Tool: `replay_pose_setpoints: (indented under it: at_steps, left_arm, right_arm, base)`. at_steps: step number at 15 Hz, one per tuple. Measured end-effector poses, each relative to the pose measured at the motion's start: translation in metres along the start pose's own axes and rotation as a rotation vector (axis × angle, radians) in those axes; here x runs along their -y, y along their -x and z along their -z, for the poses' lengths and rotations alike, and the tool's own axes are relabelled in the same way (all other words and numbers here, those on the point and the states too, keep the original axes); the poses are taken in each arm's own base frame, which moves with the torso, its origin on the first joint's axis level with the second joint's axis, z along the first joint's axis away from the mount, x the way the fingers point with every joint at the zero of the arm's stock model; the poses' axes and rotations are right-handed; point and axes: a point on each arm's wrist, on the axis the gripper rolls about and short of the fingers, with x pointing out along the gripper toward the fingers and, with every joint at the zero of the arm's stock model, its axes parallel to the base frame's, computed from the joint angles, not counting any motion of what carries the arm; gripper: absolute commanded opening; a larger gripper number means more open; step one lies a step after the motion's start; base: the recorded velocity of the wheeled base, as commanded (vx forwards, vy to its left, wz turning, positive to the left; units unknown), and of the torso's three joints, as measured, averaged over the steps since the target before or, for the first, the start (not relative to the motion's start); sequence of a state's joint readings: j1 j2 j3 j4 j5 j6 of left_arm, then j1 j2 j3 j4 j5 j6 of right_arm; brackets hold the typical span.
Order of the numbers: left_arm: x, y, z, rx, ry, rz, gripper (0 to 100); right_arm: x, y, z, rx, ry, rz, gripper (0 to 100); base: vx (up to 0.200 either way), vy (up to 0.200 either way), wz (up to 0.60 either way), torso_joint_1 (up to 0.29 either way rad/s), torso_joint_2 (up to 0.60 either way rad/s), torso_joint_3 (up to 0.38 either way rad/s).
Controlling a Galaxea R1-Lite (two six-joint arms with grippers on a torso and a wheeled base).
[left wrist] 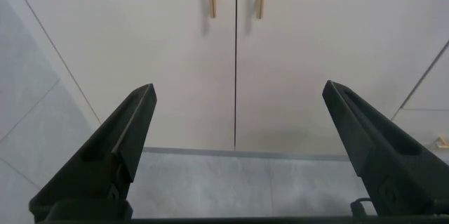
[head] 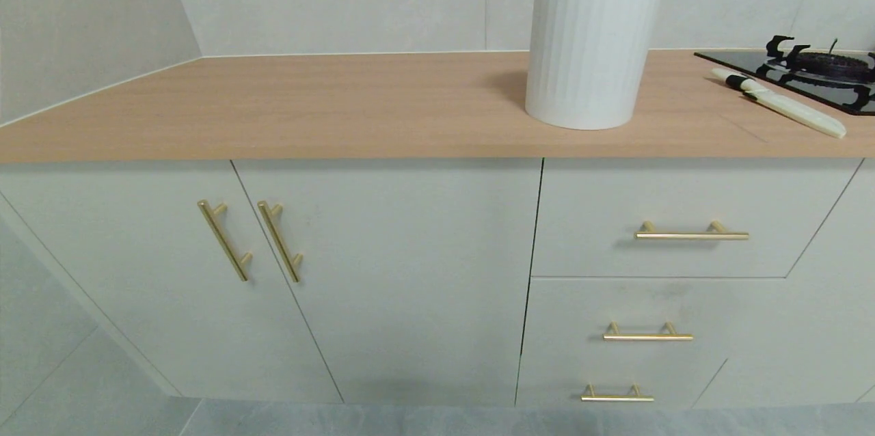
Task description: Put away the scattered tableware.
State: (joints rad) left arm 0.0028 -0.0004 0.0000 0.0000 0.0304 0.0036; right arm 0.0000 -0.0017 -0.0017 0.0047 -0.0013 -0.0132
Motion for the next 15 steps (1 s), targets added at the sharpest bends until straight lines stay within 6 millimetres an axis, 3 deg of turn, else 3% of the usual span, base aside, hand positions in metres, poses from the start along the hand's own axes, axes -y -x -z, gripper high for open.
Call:
replay_pose_setpoints:
  at_steps: [15]
  left_arm:
    - [0.0,0.0,-0.0001,0.0,0.004,-0.001,100]
  right_arm:
    - [0.0,0.0,-0.0001,0.0,0.0,0.0,100]
  base:
    - [0.0,0.0,-0.04,0.0,0.0,0.0]
